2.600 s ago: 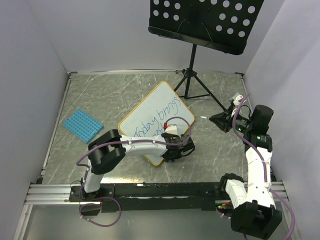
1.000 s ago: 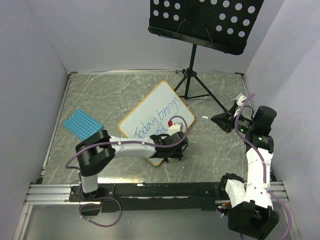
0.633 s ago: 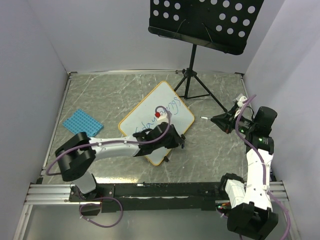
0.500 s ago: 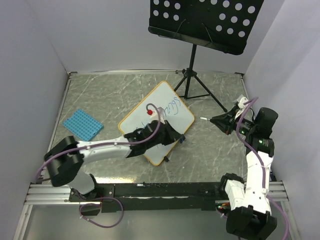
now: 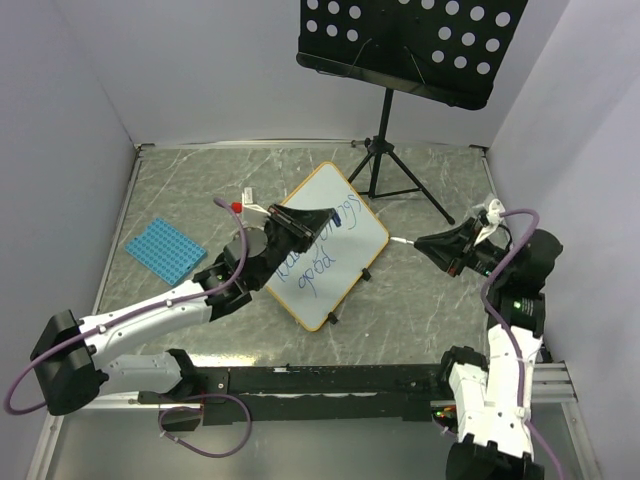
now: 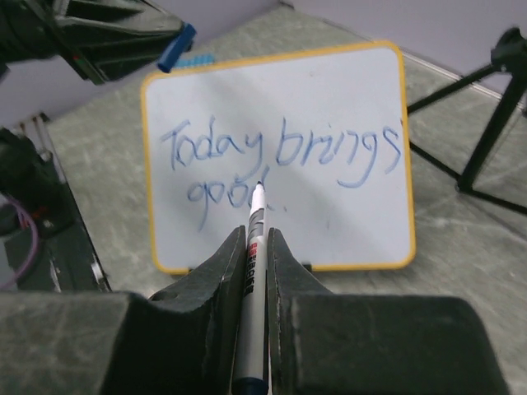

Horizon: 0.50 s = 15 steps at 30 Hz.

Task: Write a sentence on the whiteboard
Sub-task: Insert the whiteboard marker without the cap into the pen cap.

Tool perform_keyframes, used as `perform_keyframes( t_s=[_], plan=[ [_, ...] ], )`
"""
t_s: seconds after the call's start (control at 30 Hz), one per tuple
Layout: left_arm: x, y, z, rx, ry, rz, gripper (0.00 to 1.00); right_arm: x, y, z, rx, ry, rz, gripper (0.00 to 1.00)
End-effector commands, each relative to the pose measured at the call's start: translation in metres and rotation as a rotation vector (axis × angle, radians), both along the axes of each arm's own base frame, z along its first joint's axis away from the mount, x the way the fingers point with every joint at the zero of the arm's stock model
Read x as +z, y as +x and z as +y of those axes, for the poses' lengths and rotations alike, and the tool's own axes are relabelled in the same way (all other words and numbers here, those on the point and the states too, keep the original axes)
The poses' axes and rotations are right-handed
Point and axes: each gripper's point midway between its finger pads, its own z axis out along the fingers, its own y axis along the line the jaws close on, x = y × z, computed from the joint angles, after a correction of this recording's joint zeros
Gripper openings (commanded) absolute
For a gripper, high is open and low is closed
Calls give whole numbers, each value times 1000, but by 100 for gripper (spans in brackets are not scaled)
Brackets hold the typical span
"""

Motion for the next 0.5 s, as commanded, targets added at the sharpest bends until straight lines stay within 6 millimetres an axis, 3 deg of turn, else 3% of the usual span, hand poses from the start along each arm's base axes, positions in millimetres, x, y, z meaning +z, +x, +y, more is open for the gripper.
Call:
perform_keyframes(
  t_s=[0.0, 0.2, 0.47],
  plan=[
    [37, 13, 13, 92, -147, -41, 7, 33, -18, 21, 56, 112, -22, 0],
    [34, 20, 10, 115, -230, -3, 7, 49, -14, 40, -1, 204, -28, 0],
    [23, 23, 0, 140, -352, 116, 7, 66, 9, 29, -124, 231, -108, 0]
  ],
)
